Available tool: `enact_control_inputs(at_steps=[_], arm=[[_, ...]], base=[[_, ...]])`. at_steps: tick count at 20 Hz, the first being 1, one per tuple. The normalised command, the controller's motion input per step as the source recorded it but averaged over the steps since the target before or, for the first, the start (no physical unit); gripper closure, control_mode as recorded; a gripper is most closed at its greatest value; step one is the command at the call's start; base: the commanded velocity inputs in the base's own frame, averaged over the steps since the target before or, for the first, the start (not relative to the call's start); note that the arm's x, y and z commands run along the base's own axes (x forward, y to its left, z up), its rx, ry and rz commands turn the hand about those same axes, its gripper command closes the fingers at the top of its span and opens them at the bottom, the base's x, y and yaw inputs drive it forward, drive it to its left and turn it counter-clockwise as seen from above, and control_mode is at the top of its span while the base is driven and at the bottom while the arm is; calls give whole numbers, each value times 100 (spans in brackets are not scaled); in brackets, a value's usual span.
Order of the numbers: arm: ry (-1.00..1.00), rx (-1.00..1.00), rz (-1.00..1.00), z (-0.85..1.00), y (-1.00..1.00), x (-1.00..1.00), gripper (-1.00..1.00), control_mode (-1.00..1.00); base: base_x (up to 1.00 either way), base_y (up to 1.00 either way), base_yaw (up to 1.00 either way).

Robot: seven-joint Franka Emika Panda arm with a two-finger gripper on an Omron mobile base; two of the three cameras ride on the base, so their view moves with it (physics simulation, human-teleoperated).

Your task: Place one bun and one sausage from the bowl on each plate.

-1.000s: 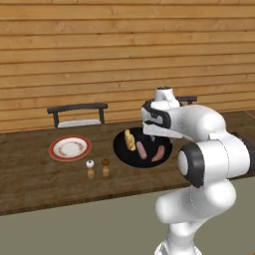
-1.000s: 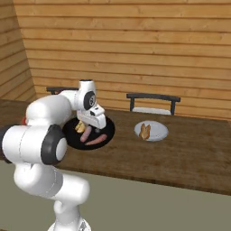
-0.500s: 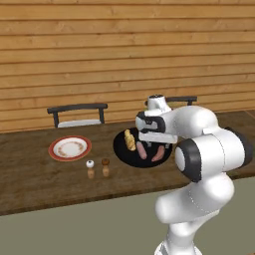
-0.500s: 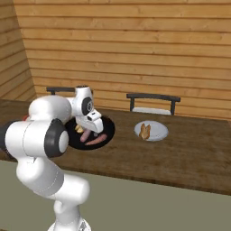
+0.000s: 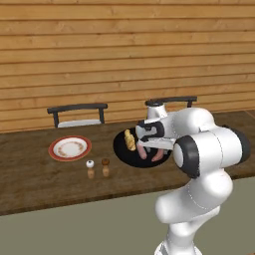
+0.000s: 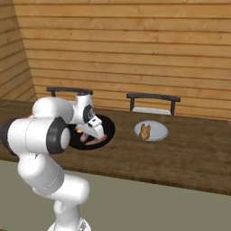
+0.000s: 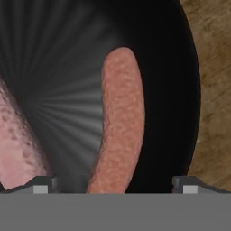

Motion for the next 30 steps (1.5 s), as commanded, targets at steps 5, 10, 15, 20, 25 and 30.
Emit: enact_control_inputs(at_steps=[5,10,15,20,25,30], arm=[[0,0,0,-26,0,20,-100,-100],[0,0,0,-29,0,9,-100,-100],[-3,0,0,-22,0,0,-100,-100],[-6,0,0,-22,0,0,100,-100],[-9,0,0,-18,0,0,100,-100],[-6,0,0,-3,0,0,100,-100]], base=[[0,0,0],[0,0,0],[0,0,0],[0,0,0],[0,0,0],[0,0,0]])
